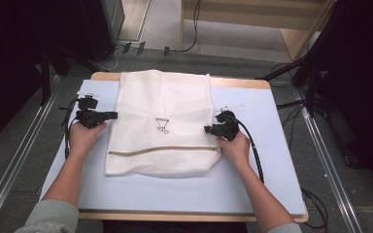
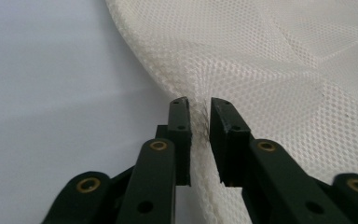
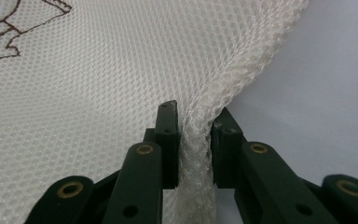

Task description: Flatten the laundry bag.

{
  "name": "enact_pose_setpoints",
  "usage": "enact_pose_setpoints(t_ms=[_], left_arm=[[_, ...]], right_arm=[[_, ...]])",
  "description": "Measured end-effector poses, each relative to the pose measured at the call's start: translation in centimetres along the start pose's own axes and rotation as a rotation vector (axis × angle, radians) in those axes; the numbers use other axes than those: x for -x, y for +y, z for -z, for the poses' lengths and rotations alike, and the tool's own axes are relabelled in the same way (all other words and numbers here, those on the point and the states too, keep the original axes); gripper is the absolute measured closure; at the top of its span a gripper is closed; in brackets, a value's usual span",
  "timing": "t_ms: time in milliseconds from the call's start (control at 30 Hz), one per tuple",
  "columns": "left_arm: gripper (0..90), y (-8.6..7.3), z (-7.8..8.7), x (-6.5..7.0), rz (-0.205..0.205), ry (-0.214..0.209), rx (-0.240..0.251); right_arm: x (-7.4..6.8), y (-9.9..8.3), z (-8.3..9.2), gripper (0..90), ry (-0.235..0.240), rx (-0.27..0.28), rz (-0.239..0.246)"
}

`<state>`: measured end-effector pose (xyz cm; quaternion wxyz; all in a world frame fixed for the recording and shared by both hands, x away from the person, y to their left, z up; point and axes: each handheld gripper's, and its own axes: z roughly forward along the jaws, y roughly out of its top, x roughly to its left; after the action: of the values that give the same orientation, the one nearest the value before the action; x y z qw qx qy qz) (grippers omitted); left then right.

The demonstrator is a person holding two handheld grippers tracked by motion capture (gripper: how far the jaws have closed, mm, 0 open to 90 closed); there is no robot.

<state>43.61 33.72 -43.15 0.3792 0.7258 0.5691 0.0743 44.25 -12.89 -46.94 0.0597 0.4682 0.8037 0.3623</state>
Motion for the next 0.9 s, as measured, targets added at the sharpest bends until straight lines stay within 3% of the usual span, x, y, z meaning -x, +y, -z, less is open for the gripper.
enact_pose_setpoints(t_ms=[100,200,233,333,400,467,600,733,900], left_arm=[[69.9,-0.4,0.6,0.2,0.006,-0.017,0.002],[65.9,-0.8,1.4,0.7,-0.010,-0.023,-0.010],[64.1,-1.0,1.7,0.9,-0.013,-0.024,-0.006],[62.1,-1.5,2.2,1.7,-0.038,-0.030,-0.007],[60.2,-1.9,2.5,2.2,-0.062,-0.024,-0.012],[59.2,-2.6,2.8,2.6,-0.073,-0.024,-0.018],[58.0,-3.6,3.2,3.3,-0.095,-0.024,-0.041],[55.9,-4.3,3.9,3.6,-0.091,-0.035,-0.034],[54.7,-4.9,4.5,3.5,-0.082,-0.048,-0.028]], right_arm=[[0.0,0.2,0.3,78.7,-0.002,0.004,-0.012],[0.0,0.3,0.7,67.1,0.019,0.019,-0.005],[0.0,0.4,1.0,66.4,0.033,0.011,0.003],[-0.4,0.3,2.6,61.2,0.011,0.008,0.052],[-0.4,0.2,3.8,54.2,0.026,0.027,0.050],[-0.4,-0.1,5.1,54.8,0.050,0.053,0.043],[-0.7,-1.9,7.2,66.9,0.035,0.073,0.080],[-0.8,-3.8,8.3,78.5,0.044,0.043,0.064],[-1.3,-5.0,8.5,81.7,0.050,-0.001,0.081]])
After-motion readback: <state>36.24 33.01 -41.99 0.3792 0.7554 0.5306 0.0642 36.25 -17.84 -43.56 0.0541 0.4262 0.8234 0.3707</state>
